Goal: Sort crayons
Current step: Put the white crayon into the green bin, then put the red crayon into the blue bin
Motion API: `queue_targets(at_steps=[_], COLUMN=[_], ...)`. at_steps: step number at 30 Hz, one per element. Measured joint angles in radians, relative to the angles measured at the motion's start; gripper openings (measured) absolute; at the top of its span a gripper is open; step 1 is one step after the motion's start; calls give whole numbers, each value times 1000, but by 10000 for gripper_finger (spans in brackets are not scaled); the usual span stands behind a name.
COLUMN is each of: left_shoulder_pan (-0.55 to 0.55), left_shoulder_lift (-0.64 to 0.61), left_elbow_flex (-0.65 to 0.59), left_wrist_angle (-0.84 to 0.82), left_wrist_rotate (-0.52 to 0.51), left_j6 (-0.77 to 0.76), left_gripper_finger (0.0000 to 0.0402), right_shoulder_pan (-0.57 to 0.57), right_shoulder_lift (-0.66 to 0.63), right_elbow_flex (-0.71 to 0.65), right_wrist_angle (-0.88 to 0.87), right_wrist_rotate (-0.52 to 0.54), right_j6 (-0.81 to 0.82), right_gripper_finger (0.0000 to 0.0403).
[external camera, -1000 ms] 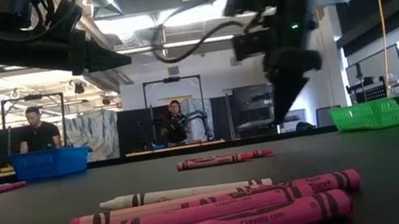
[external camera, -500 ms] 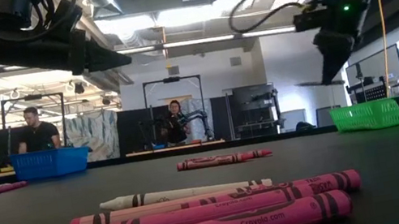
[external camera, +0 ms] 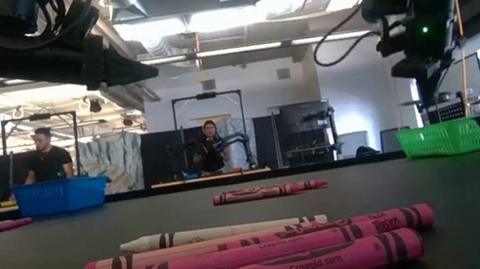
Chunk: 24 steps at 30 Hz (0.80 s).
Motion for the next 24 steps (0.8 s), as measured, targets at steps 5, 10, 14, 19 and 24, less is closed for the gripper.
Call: queue_targets(at_steps=[5, 10, 14, 19, 24], left_shoulder_pan=[0, 0, 0, 0, 0], left_shoulder_lift=[0, 0, 0, 0, 0], left_elbow_flex=[0, 0, 0, 0, 0], left_wrist_angle=[0, 0, -10, -11, -10], left_wrist_rotate=[0, 0, 0, 12, 199], left_j6=[0, 0, -2, -2, -2], left_gripper_finger=[71, 71, 71, 71, 71], right_shoulder_pan=[-67, -125, -131, -117, 4], right_shoulder_lift=[37, 48, 41, -18, -53], right_elbow_flex=[-11, -28, -12, 7, -17], right_wrist_angle=[4, 22, -15, 23, 210], right_wrist_rotate=[-7, -33, -52, -162, -410], right_j6=[-22, -30, -60, -46, -29], right_gripper_finger=[21, 30, 70, 132, 170])
